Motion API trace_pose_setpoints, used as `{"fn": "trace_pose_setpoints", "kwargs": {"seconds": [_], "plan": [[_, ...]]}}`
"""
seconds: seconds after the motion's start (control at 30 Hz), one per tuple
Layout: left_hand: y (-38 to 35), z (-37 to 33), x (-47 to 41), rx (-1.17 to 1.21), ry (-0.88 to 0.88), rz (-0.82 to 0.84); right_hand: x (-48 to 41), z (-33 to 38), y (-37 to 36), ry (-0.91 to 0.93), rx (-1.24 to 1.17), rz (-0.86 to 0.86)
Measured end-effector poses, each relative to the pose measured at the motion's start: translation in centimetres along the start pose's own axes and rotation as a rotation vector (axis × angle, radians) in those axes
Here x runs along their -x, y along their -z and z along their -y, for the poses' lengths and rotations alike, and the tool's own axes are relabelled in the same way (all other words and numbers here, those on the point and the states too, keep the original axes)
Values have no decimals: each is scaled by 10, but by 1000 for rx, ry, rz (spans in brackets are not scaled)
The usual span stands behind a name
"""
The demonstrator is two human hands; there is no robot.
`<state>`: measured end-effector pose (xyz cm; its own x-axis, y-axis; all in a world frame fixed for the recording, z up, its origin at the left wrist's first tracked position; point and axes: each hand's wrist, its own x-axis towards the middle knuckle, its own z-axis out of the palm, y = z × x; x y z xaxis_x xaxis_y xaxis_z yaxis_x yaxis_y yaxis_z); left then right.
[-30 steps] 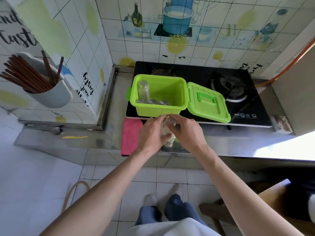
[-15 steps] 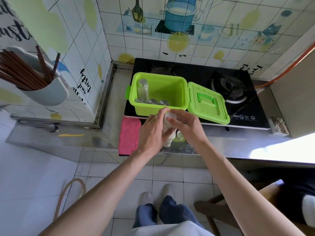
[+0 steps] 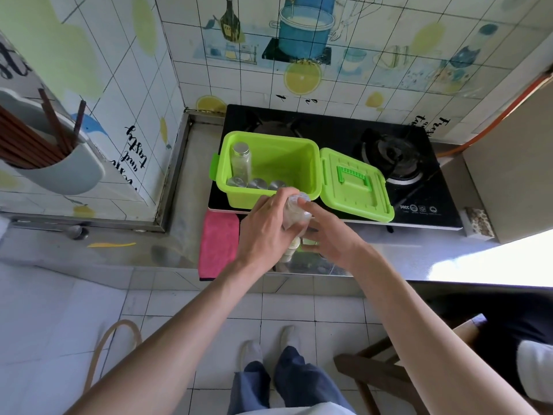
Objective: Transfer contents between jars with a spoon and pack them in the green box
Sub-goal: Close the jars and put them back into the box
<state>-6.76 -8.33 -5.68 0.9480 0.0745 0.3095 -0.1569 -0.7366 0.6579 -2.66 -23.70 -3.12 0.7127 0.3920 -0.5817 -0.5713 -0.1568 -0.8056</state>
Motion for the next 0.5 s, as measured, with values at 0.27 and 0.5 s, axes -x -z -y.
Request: {"fn": "trace_pose_setpoints", "kwargs": {"seconds": [0.27, 0.5], "plan": [[0, 3, 2, 125, 64, -16, -6, -4, -15, 26, -65, -59], [5, 7, 3, 467, 280, 156, -2, -13, -19, 54, -96, -77]]}}
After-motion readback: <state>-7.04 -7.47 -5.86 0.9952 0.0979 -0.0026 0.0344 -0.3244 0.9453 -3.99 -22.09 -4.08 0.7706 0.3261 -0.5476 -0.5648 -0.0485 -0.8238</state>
